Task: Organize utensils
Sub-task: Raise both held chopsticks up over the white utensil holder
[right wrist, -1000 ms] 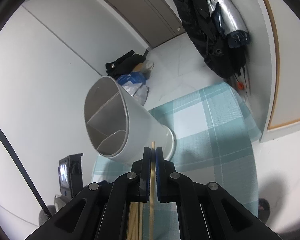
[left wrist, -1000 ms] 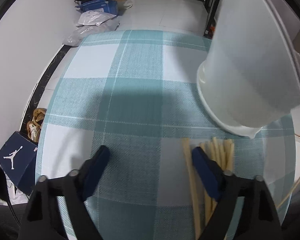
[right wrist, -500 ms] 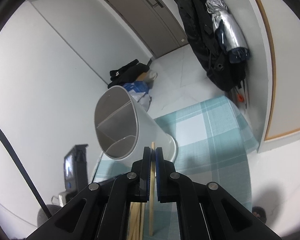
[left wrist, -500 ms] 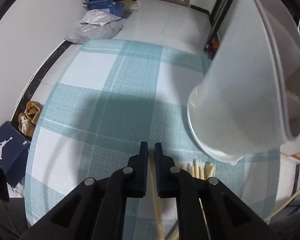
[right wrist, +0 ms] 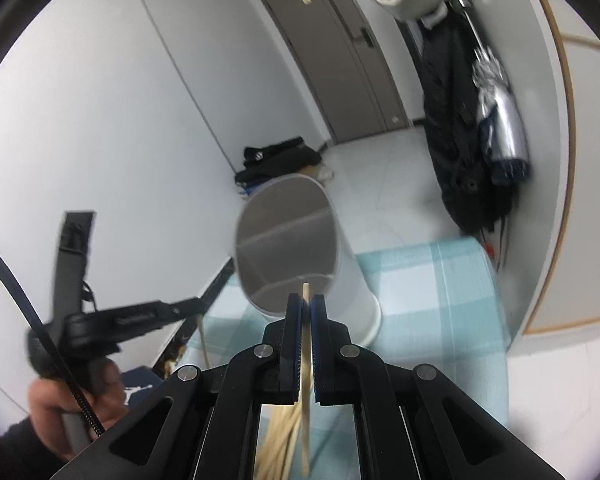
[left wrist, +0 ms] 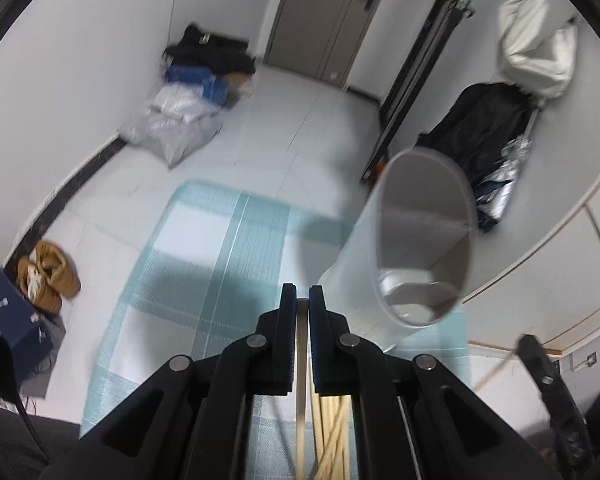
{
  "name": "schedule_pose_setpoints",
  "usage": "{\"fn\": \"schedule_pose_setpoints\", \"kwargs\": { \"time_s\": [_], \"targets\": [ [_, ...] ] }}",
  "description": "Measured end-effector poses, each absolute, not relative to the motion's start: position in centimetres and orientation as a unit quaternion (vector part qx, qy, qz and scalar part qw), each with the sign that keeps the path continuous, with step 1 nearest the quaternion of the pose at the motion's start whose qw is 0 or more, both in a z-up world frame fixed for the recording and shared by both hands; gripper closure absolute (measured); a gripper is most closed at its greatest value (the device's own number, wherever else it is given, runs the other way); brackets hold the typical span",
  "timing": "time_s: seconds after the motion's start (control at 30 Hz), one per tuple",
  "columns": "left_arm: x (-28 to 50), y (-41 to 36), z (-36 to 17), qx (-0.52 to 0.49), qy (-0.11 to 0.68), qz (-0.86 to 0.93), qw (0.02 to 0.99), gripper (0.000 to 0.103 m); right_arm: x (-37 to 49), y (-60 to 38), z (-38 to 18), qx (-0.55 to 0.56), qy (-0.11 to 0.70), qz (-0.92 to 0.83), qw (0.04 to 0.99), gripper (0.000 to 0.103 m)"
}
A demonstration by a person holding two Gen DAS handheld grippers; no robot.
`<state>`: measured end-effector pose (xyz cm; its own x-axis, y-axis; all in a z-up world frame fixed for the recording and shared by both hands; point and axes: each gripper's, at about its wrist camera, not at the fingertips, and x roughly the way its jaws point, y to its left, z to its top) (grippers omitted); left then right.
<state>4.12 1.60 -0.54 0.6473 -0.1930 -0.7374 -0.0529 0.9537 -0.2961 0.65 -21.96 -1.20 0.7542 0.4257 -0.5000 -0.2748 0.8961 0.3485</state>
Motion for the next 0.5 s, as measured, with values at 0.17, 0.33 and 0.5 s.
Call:
{"fn": "schedule_pose_setpoints", "kwargs": {
  "time_s": [0.17,0.33,0.5],
  "targets": [
    [3.0,0.8,1.3,-0.122,0.386,-0.066,0.912,0.100,-0.4,-20.8,0.1,0.102,0.262,0.192,0.940,0.099],
    [1.3,0.0,2.4,-0.090,0.370,-0.082,0.921,0.100,-1.0,-19.5,0.9,0.083,0.242,0.191,0.948,0.099],
    [0.4,-0.3,3.1,-0.075,0.365,-0.097,0.923,0.100,-1.3,-18.4,1.0,0.068,0.232,0.200,0.949,0.100]
  ]
}}
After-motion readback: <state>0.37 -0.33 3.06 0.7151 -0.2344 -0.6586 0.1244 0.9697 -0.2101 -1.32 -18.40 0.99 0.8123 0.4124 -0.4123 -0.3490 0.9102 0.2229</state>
